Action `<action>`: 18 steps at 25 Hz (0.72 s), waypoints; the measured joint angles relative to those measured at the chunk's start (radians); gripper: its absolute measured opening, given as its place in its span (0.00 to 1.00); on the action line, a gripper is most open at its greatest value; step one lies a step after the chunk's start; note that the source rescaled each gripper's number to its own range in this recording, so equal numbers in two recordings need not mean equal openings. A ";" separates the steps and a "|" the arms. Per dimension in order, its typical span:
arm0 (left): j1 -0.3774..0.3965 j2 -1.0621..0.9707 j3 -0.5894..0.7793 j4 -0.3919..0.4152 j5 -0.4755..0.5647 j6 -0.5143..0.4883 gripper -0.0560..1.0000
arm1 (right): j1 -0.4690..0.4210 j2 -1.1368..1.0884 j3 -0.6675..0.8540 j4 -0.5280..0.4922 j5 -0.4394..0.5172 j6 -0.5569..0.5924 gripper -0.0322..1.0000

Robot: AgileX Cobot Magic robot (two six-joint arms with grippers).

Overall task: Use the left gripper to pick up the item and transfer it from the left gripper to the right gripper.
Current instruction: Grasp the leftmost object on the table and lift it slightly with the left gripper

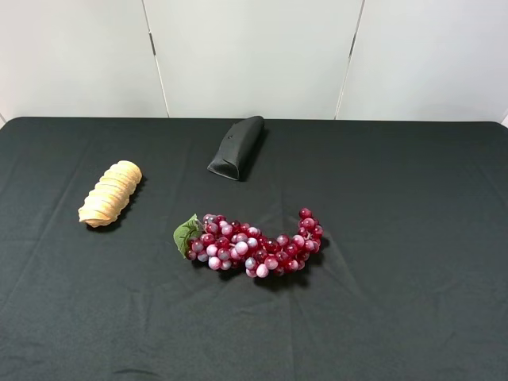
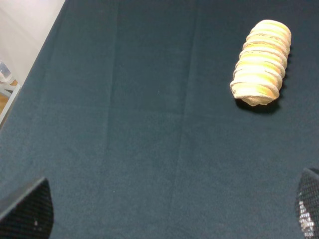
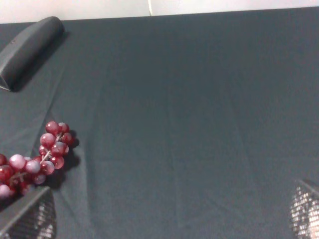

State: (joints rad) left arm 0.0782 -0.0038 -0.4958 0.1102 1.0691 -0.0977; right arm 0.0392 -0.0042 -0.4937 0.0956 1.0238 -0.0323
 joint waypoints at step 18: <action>0.000 0.125 -0.103 0.000 0.026 0.044 1.00 | 0.000 0.000 0.000 0.000 0.000 0.000 1.00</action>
State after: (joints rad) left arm 0.0782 0.1215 -0.5993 0.1100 1.0949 -0.0538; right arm 0.0392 -0.0042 -0.4937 0.0956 1.0238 -0.0323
